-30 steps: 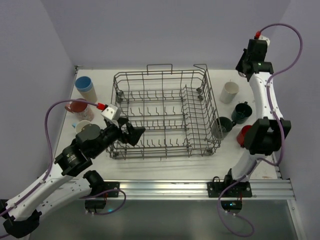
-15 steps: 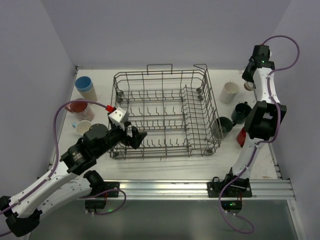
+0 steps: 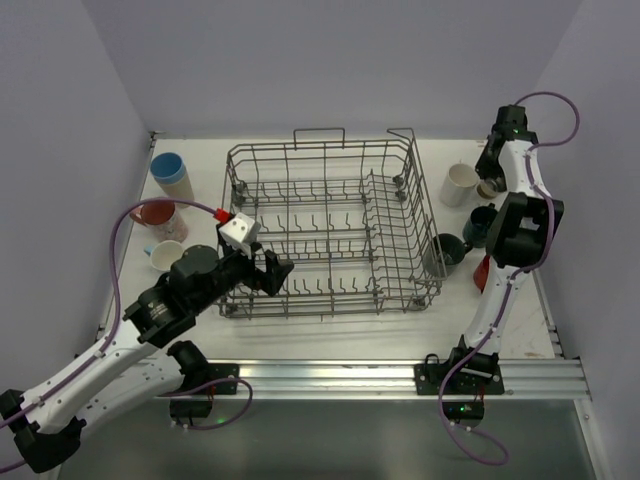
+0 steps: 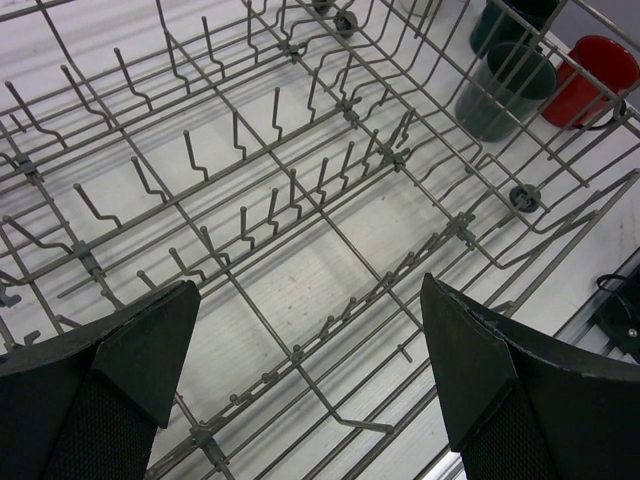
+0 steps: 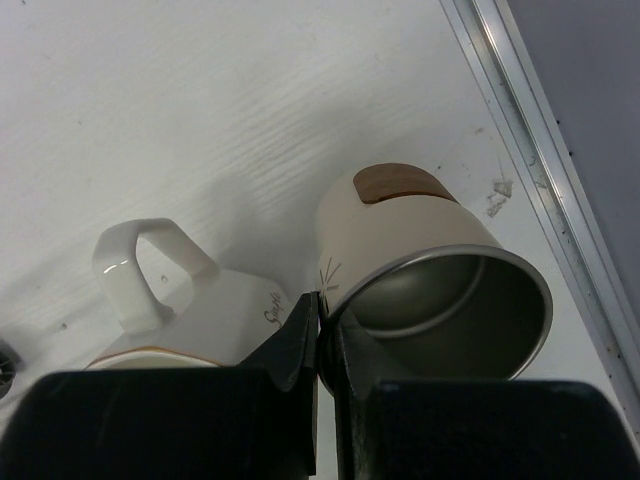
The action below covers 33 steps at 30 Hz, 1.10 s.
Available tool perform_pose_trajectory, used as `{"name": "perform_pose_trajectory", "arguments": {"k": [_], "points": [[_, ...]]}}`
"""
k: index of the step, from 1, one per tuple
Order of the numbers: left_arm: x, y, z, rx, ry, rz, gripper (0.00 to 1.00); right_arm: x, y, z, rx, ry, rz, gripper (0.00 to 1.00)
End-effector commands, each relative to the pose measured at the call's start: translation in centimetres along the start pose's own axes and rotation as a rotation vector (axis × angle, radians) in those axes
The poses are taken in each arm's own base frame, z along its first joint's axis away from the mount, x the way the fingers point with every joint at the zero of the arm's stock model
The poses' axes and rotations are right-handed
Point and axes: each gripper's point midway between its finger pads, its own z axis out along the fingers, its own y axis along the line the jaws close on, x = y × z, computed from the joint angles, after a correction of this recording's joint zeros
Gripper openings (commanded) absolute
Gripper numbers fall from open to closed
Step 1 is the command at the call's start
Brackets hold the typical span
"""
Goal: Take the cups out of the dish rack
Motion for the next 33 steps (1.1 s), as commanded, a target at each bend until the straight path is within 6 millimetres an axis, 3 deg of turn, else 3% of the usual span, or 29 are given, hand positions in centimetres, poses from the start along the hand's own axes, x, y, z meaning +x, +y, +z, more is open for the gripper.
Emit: {"name": "perform_pose_trajectory", "arguments": {"k": [1,7,15,29,32,33], "points": [[-0.6,0.5,0.2,-0.02,-0.028,0.01,1.0,-1.5,0.1,-0.5,-0.018,-0.034,0.0,0.0],[-0.5,0.9,0.4,-0.035,-0.021,0.009,1.0,-0.5,-0.6,0.7,-0.003,0.001,0.003,0.01],[-0.4,1.1,0.6,-0.04,-0.014,0.005,1.0,-0.9,-0.4,0.4,-0.015,-0.009,0.013,0.28],[-0.6,1.2,0.5,-0.039,-0.025,0.002,1.0,-4.4,0.1,-4.3,-0.058,-0.142,0.086,0.44],[-0.7,1.3,0.4,-0.04,-0.026,0.003,1.0,-5.5,-0.3,-6.1,-0.054,-0.203,0.114,0.47],[-0.7,1.3,0.4,-0.04,-0.028,0.003,1.0,-6.4,-0.5,-7.7,-0.059,-0.242,0.136,0.51]]}}
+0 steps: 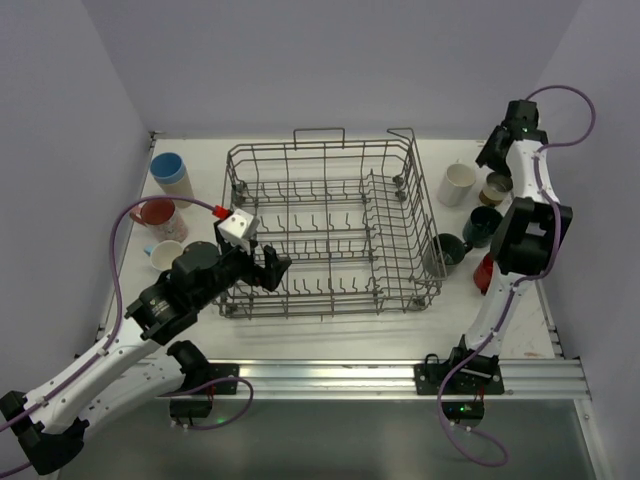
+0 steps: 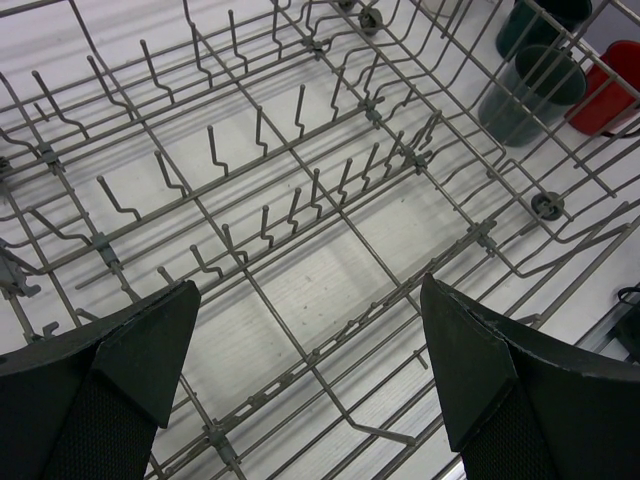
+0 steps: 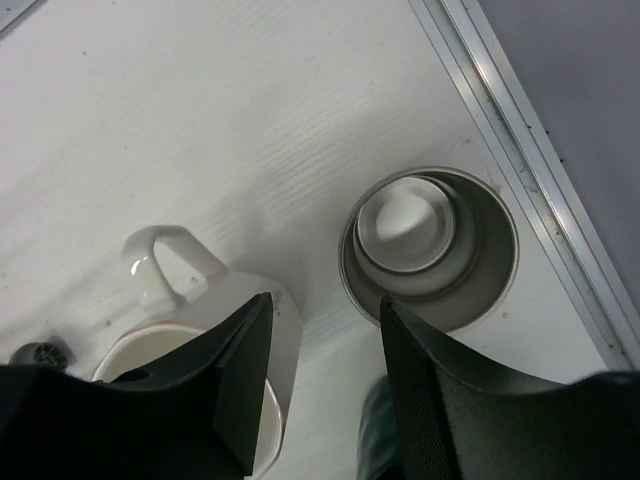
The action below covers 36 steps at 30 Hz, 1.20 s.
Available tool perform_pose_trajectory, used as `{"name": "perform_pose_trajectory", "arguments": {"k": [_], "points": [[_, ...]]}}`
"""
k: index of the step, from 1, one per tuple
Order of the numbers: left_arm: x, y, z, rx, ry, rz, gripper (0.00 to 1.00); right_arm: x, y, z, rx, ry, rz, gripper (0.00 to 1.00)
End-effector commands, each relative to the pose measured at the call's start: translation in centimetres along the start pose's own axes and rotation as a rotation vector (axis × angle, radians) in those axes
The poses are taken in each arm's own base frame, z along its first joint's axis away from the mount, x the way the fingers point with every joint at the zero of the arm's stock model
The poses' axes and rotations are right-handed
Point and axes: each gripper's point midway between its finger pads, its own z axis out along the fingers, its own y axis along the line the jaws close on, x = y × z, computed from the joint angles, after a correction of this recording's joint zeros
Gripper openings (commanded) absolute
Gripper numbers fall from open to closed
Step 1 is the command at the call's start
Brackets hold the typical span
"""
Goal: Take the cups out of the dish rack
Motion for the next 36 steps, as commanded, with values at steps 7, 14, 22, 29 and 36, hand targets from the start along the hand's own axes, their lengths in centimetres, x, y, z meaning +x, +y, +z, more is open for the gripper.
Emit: {"name": "perform_pose_trajectory", "arguments": {"k": [7,14,22,29,36], "points": [[-1.9,0.2,-0.3,-0.011,-0.066,0.002,1.0,-7.2,2.3,-15.8,-0.262,-0.41,0.207,0.65],[-6.6,0.0,-2.6,-0.019,-0.191,-0.026,1.0,-1.6,5.1,-28.5,-0.687,-0.643,0.323,0.99],[-17.5,0.6,-9.7,-0.091,-0.452,-0.079,1.0,6.9,4.7,-44.5,-1.103,-0.817,0.203,0.99],[-24.6,1.0,-14.6,-0.136,-0.632,-0.102,1.0,9.6,1.3,-53.2,-1.127,-1.004,0.12,0.99],[-25.7,1.6,-14.4,-0.191,-0.615,-0.104,1.0,10.2,2.0,-55.1,-1.227,-0.989,0.104,0.99]]}}
